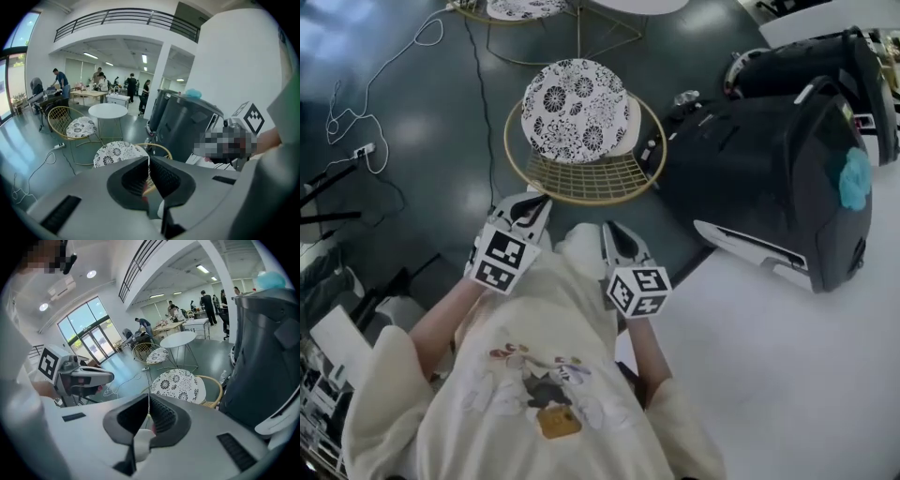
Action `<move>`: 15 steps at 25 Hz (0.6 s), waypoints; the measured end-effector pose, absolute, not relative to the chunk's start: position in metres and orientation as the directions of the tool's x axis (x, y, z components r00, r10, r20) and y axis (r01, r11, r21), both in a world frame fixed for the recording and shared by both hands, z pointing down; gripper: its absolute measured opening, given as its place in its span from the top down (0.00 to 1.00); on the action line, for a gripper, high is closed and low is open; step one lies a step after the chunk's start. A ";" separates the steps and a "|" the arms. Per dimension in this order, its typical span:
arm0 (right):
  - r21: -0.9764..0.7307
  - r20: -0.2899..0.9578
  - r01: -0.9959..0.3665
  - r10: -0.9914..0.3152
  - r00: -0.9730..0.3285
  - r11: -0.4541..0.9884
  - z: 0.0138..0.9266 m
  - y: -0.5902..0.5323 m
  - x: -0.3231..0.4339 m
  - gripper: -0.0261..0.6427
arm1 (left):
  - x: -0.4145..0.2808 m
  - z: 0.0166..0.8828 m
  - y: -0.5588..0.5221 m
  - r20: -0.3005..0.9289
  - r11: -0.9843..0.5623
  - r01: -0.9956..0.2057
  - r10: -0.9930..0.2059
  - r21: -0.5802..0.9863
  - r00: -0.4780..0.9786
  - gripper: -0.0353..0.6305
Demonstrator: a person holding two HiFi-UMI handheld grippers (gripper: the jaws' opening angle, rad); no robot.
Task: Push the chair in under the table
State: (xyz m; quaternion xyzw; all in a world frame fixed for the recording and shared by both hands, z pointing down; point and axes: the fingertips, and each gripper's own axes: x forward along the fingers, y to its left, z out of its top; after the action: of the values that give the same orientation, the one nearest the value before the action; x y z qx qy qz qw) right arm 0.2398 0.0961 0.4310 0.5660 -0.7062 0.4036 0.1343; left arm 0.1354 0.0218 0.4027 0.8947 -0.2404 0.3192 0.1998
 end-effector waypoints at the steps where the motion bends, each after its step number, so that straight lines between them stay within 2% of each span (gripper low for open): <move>1: -0.408 0.653 -0.911 -0.682 -0.329 0.049 0.435 0.086 0.236 0.95 | 0.131 0.411 0.013 0.681 -0.812 -0.555 -0.306 0.178 0.666 0.93; 2: -0.402 0.660 -0.914 -0.671 -0.338 0.064 0.439 0.078 0.233 0.95 | 0.127 0.420 0.007 0.697 -0.822 -0.550 -0.307 0.148 0.648 0.92; 4: -0.375 0.682 -0.921 -0.642 -0.350 0.104 0.449 0.068 0.229 0.94 | 0.120 0.440 0.001 0.728 -0.817 -0.559 -0.297 0.142 0.618 0.85; 8: -0.254 0.750 -0.921 -0.541 -0.381 0.296 0.492 0.049 0.219 0.94 | 0.110 0.491 -0.012 0.770 -0.705 -0.657 -0.253 0.268 0.585 0.77; 10: -0.221 0.794 -0.880 -0.447 -0.413 0.420 0.518 0.049 0.211 0.83 | 0.102 0.518 -0.012 0.801 -0.645 -0.697 -0.215 0.313 0.559 0.74; 11: -0.209 0.808 -0.856 -0.410 -0.424 0.472 0.529 0.051 0.208 0.81 | 0.098 0.528 -0.010 0.812 -0.606 -0.716 -0.189 0.346 0.553 0.72; 15: -0.179 0.838 -0.770 -0.316 -0.446 0.612 0.550 0.065 0.203 0.81 | 0.088 0.557 0.006 0.823 -0.427 -0.779 -0.126 0.459 0.554 0.70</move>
State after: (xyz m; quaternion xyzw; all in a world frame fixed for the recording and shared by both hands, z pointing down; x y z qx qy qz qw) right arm 0.2029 0.0652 0.5503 0.3386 -0.8021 0.2817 0.4032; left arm 0.0876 0.0056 0.5573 0.7611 -0.2973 0.3667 0.4448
